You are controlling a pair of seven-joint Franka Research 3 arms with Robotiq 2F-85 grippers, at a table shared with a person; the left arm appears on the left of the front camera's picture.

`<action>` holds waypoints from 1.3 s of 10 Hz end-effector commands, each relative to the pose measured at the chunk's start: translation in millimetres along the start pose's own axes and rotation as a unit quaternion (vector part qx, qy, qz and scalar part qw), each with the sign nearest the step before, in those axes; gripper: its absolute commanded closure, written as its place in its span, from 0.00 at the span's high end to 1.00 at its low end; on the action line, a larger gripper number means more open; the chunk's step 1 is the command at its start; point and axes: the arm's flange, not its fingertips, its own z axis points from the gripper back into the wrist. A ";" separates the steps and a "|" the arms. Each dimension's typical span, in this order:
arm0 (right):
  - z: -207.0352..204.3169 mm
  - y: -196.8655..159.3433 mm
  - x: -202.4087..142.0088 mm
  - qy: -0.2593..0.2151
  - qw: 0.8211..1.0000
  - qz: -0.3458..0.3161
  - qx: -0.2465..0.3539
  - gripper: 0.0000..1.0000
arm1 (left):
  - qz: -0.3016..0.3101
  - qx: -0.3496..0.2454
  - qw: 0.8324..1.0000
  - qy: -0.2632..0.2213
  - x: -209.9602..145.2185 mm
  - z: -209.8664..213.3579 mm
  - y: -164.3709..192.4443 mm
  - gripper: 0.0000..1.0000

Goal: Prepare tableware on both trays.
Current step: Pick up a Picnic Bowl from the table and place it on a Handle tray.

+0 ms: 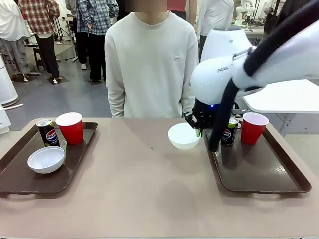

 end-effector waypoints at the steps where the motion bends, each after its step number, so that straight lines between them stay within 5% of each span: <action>1: 17.2 -17.1 -30.4 -0.014 1.000 0.005 0.010 0.00 | -0.006 -0.008 1.000 -0.005 -0.2 1.4 -1.9 0.95; 8: 47.9 -160.2 -9.3 -0.008 0.999 0.034 -0.001 0.00 | -0.006 -0.008 1.000 -0.005 -0.2 1.4 -1.9 0.95; 13: -2.3 -186.9 21.0 0.037 0.998 0.050 -0.003 0.00 | -0.006 -0.008 1.000 -0.005 -0.2 1.4 -1.9 0.95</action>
